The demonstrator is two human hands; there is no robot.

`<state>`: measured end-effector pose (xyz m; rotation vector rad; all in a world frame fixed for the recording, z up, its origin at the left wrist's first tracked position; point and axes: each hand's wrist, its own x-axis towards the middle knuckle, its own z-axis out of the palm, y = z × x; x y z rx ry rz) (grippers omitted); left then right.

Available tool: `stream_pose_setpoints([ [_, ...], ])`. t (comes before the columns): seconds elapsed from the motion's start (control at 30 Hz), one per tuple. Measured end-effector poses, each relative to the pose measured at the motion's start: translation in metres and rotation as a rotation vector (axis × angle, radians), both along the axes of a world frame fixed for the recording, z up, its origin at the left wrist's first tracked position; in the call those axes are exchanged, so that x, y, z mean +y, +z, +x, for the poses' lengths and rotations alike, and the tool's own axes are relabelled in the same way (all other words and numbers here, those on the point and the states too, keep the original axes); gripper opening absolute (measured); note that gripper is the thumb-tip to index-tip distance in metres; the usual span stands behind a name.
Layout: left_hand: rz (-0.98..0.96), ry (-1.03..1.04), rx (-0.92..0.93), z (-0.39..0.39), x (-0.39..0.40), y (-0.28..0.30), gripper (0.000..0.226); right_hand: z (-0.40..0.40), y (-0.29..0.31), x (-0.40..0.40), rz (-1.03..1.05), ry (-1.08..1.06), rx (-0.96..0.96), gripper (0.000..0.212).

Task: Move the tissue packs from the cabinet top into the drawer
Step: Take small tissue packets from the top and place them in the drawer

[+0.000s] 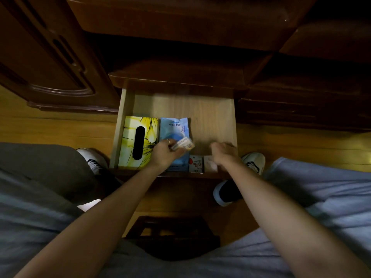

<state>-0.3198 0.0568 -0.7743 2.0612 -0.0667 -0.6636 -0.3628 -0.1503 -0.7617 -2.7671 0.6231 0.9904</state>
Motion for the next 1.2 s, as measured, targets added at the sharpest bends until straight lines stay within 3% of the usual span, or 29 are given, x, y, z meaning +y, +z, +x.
stream_pose_setpoints([
  [0.13, -0.088, 0.073, 0.147, 0.003, -0.017, 0.007, 0.035, 0.026, 0.035, -0.01, 0.657, -0.412, -0.24, 0.036],
  [0.23, -0.382, 0.211, 0.382, 0.001, -0.029, 0.014, 0.04, 0.033, 0.057, -0.01, 0.869, -0.394, -0.119, 0.043],
  [0.3, -0.443, 0.234, 0.406, -0.001, -0.035, 0.012, 0.043, 0.032, 0.056, -0.011, 0.811, -0.297, -0.128, 0.047],
  [0.37, -0.314, 0.157, 0.298, -0.003, -0.038, 0.006, 0.041, 0.029, 0.048, -0.012, 0.693, -0.25, -0.229, 0.046],
  [0.43, -0.088, -0.06, 0.129, -0.002, -0.036, -0.005, 0.033, 0.027, 0.042, -0.015, 0.492, -0.179, -0.278, 0.046],
  [0.53, 0.261, -0.448, -0.177, 0.001, -0.026, -0.018, 0.024, 0.024, 0.035, -0.018, 0.1, 0.107, -0.214, 0.041],
  [0.63, 0.349, -0.732, -0.263, 0.007, -0.035, -0.025, 0.033, 0.025, 0.028, -0.014, 0.002, 0.294, -0.132, 0.033],
  [0.77, 0.441, -1.023, -0.348, 0.007, -0.056, -0.035, 0.046, 0.035, 0.018, -0.019, -0.076, 0.39, -0.05, 0.024],
  [0.87, 0.462, -1.047, -0.331, 0.004, -0.058, -0.045, 0.046, 0.047, 0.009, -0.028, 0.04, 0.342, 0.018, 0.024],
  [1.0, 0.299, -0.919, -0.159, 0.007, -0.052, -0.054, 0.046, 0.06, -0.008, -0.036, 0.153, 0.219, -0.048, 0.016],
  [1.1, 0.203, -0.77, 0.03, 0.005, -0.054, -0.056, 0.051, 0.065, -0.017, -0.033, 0.137, 0.2, -0.228, 0.013],
  [1.2, 0.128, -0.709, 0.113, 0.002, -0.058, -0.057, 0.05, 0.066, -0.018, -0.032, 0.039, 0.26, -0.277, 0.017],
])
